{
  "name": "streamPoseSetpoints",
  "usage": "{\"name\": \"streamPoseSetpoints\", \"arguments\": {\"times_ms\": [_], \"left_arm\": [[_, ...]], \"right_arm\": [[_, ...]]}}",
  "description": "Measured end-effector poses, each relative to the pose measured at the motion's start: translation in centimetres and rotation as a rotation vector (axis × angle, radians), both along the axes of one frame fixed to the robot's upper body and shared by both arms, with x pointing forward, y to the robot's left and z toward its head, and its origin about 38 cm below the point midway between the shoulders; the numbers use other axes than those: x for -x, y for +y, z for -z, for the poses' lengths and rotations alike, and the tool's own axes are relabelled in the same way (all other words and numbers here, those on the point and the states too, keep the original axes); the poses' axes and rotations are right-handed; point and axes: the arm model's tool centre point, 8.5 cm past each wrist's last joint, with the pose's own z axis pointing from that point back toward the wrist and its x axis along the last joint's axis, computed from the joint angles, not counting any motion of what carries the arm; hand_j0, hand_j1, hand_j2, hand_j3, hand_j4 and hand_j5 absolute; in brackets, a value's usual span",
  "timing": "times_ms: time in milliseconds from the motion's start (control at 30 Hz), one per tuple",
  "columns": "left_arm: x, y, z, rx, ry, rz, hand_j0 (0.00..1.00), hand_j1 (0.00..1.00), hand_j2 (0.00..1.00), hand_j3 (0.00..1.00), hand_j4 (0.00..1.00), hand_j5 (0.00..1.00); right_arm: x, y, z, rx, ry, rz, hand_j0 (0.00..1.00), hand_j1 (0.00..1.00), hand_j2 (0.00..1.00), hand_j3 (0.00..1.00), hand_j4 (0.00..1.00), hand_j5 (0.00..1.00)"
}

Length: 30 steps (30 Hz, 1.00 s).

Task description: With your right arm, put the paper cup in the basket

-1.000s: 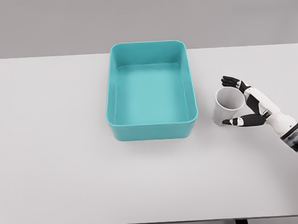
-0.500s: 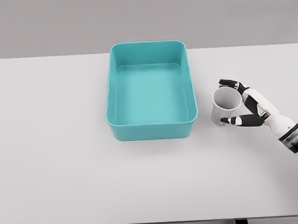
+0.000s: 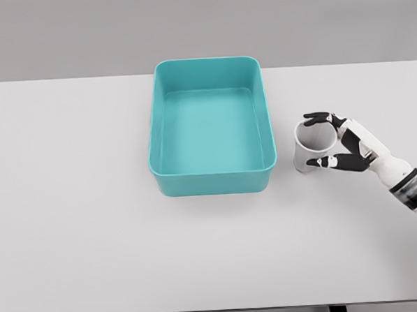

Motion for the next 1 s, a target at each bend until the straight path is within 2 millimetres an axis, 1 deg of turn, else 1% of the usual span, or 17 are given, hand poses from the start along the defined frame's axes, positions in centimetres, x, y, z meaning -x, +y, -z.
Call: {"name": "streamPoseSetpoints", "arguments": {"times_ms": [167,300,400,533,700,833,933,967,1000], "left_arm": [[0.0,0.0,0.0,0.000,0.000,0.000,1.00,1.00,1.00,1.00,1.00,1.00],[0.0,0.0,0.0,0.000,0.000,0.000,1.00,1.00,1.00,1.00,1.00,1.00],[0.0,0.0,0.0,0.000,0.000,0.000,1.00,1.00,1.00,1.00,1.00,1.00],[0.0,0.0,0.0,0.000,0.000,0.000,1.00,1.00,1.00,1.00,1.00,1.00],[0.0,0.0,0.0,0.000,0.000,0.000,1.00,1.00,1.00,1.00,1.00,1.00],[0.0,0.0,0.0,0.000,0.000,0.000,1.00,1.00,1.00,1.00,1.00,1.00],[0.0,0.0,0.0,0.000,0.000,0.000,1.00,1.00,1.00,1.00,1.00,1.00],[0.0,0.0,0.0,0.000,0.000,0.000,1.00,1.00,1.00,1.00,1.00,1.00],[0.0,0.0,0.0,0.000,0.000,0.000,1.00,1.00,1.00,1.00,1.00,1.00]], "right_arm": [[-0.4,0.4,-0.8,0.000,-0.022,-0.012,0.59,0.59,0.59,0.59,0.59,0.59],[-1.2,0.6,-2.1,0.005,-0.058,-0.022,0.59,0.59,0.59,0.59,0.59,0.59],[-2.0,0.8,-3.4,0.009,-0.091,-0.028,0.59,0.59,0.59,0.59,0.59,0.59],[-3.7,1.2,-6.3,0.024,-0.162,-0.044,0.57,0.57,0.57,0.57,0.57,0.57],[-4.2,2.1,-7.0,0.045,-0.184,-0.072,0.57,0.57,0.57,0.57,0.57,0.57],[-4.9,3.0,-8.1,0.066,-0.220,-0.098,0.57,0.57,0.57,0.57,0.57,0.57],[-5.7,3.8,-9.5,0.085,-0.262,-0.118,0.57,0.57,0.57,0.57,0.57,0.57],[-5.8,4.1,-9.7,0.090,-0.269,-0.124,0.57,0.57,0.57,0.57,0.57,0.57],[-6.3,4.4,-10.8,0.095,-0.295,-0.132,0.57,0.57,0.57,0.57,0.57,0.57]]}}
